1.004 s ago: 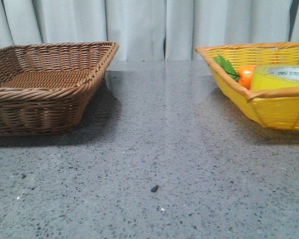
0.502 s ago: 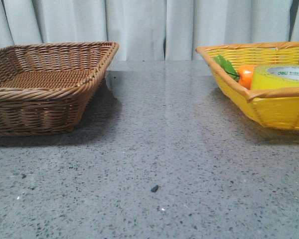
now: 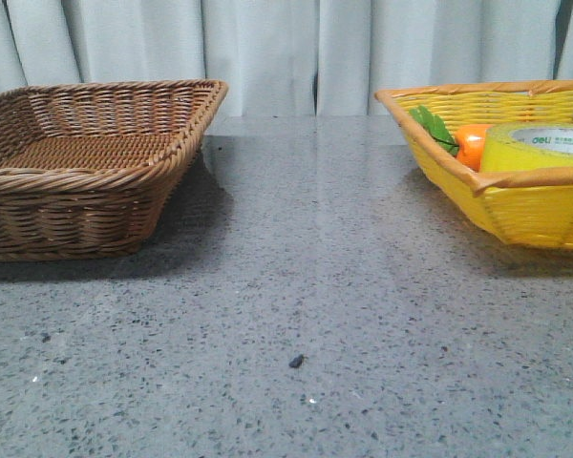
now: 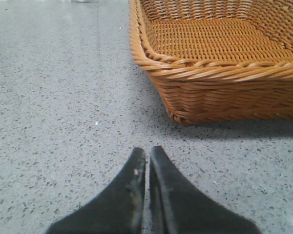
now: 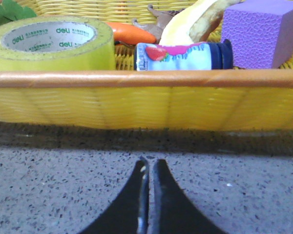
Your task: Transfer tape with both arms
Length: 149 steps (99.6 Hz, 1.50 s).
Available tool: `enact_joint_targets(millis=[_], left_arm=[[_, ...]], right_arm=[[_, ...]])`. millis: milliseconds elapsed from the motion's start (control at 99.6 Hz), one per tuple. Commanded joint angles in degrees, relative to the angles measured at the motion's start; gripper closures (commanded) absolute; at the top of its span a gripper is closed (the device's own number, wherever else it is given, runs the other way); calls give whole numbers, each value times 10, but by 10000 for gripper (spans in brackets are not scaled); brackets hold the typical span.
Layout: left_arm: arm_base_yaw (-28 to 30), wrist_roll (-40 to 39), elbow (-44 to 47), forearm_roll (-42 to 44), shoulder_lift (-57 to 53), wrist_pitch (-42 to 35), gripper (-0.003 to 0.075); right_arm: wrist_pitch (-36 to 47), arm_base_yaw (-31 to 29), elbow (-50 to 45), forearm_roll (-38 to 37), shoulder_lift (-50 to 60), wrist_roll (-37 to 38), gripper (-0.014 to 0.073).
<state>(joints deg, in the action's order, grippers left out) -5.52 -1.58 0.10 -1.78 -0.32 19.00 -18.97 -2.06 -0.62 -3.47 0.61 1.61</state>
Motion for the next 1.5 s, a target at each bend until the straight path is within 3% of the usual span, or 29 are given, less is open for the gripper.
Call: enact_joint_targets(millis=[0,702,1485], left_arm=[[-4,-6,6,-6,-18,-30,741],[-4,-6,6,-6,-18,-124,741],[-4,-6,6,-6,-18,-135,741]], right_arm=[[9,-4,-12,-2,12,-4,660],[19,-4,-12,-2,12,-4,660],[142,-4,-12,-2,12,-4,660]])
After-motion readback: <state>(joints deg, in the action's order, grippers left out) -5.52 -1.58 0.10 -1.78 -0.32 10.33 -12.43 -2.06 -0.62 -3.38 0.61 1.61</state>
